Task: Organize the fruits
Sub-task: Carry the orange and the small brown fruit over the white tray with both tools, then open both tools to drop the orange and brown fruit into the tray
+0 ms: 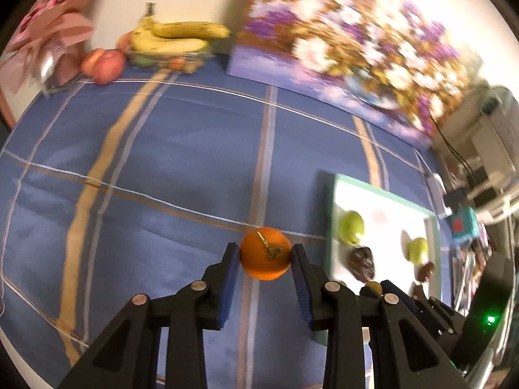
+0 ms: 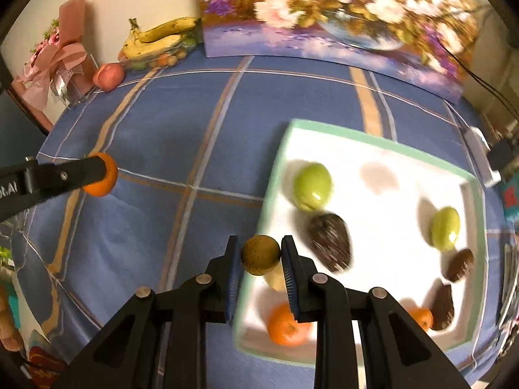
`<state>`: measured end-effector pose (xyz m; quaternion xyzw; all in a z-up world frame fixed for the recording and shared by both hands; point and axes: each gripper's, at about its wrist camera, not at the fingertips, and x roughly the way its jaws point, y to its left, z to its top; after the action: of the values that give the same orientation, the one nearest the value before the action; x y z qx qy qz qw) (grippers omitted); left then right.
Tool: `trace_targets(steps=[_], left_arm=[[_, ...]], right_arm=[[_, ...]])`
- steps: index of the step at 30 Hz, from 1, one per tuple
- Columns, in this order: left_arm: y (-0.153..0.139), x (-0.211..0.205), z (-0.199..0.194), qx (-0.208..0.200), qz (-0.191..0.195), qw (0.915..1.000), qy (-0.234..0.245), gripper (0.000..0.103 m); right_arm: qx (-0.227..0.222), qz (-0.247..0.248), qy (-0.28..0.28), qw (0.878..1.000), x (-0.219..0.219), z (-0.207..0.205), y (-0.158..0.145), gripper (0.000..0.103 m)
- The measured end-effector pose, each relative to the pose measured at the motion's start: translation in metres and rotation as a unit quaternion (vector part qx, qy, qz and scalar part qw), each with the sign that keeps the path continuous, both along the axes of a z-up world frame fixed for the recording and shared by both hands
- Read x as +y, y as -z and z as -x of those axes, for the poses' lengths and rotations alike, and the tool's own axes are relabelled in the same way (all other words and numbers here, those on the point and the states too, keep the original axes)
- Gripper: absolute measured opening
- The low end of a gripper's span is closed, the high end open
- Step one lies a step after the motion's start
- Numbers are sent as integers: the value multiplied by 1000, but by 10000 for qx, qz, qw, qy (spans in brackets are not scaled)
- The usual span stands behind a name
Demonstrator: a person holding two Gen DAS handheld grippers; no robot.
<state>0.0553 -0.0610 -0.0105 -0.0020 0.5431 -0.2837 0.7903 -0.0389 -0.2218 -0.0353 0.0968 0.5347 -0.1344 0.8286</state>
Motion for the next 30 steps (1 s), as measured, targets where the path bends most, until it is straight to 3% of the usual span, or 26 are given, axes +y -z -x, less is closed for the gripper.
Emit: trace_targets(steps=[3,12,20,30], left_arm=[[1,-25,19,39,-26,9995,324,35],[21,-80,67,139,-442,9925,1128,35],[44,-95,80,271,-791,9879,1307,35],[45,-100,85,194,-834,9875,1327,37]], right_arm=[[164,115,202,9996,-16,21,2,27],[455,-147,643,9968,-58,73,15,27],[520,-381,801,9947,-76,98,21,27],[531,-583,864,9931,-84,105,28,27]])
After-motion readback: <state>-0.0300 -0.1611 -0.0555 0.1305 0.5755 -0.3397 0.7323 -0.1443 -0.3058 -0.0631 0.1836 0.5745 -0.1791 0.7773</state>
